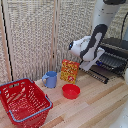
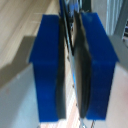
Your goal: Kindly position your hand close to the oven tray's handle. Softly yet firmly grasp the handle using your hand. Slowly and with caution, draw the tray out until it is fully stretched out.
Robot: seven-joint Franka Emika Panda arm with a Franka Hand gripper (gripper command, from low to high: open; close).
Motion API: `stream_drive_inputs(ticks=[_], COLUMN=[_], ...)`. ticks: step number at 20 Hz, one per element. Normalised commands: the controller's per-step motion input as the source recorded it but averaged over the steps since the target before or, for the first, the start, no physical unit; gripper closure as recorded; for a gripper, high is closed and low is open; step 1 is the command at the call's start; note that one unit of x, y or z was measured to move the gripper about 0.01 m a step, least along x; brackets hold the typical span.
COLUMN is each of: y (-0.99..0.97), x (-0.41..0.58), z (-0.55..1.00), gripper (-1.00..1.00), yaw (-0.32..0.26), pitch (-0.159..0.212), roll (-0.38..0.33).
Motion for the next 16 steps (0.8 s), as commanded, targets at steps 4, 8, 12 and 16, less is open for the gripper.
stream_drive_inputs(ticks=[4, 8, 12, 16], y=[0.00, 0.00, 0.00, 0.00], x=[0.076, 0.028, 0.066, 0.095], z=[0.14, 0.37, 0.49, 0.41], gripper=[-1.00, -1.00, -1.00, -1.00], yaw=[0.000, -0.003, -0.016, -0.023], pitch=[0.003, 0.000, 0.000, 0.002], roll=[-0.002, 0.000, 0.000, 0.000])
